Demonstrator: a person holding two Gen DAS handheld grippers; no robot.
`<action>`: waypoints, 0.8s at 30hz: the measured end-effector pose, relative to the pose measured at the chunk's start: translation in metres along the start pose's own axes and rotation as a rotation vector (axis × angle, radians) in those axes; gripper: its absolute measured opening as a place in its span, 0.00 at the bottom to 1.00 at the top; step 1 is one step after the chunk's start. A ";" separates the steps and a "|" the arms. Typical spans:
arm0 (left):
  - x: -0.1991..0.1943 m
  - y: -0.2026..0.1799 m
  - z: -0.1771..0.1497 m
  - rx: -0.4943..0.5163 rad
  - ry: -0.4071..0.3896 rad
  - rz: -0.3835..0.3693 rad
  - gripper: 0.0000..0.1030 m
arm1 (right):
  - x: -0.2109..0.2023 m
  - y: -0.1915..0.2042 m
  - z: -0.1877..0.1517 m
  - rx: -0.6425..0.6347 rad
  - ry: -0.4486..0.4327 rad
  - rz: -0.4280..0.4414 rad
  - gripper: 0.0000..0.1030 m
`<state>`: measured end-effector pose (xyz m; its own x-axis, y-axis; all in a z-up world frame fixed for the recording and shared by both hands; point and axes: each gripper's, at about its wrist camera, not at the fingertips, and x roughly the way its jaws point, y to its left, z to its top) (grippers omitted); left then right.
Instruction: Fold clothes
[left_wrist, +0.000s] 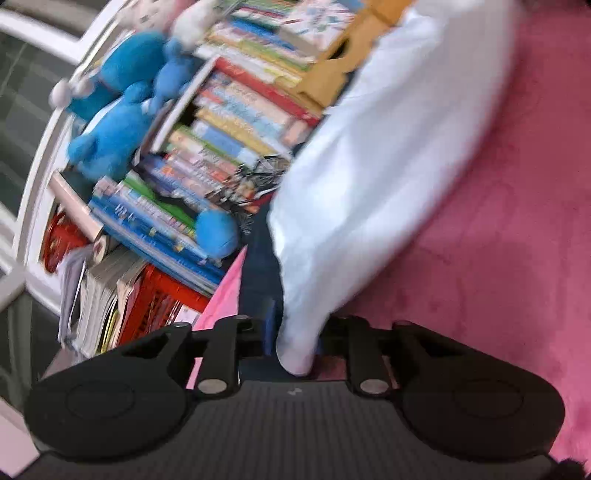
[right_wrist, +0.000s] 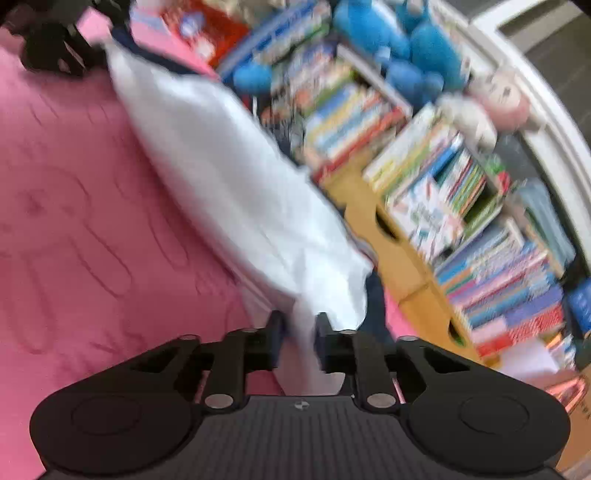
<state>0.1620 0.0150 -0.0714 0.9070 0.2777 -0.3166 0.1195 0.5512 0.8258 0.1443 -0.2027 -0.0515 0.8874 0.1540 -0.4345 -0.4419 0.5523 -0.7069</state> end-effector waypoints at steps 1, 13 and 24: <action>0.004 0.001 0.003 -0.002 0.005 0.011 0.20 | 0.009 0.003 0.002 -0.003 0.012 -0.016 0.36; -0.026 0.055 0.004 -0.091 -0.042 0.069 0.14 | 0.005 -0.015 -0.025 -0.276 0.072 -0.251 0.06; -0.113 0.045 -0.087 -0.116 0.047 -0.092 0.95 | -0.135 -0.039 -0.081 0.209 0.080 -0.043 0.08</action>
<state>0.0303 0.0769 -0.0389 0.8741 0.2571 -0.4122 0.1512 0.6623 0.7338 0.0315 -0.3117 -0.0105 0.8880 0.0663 -0.4550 -0.3601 0.7157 -0.5984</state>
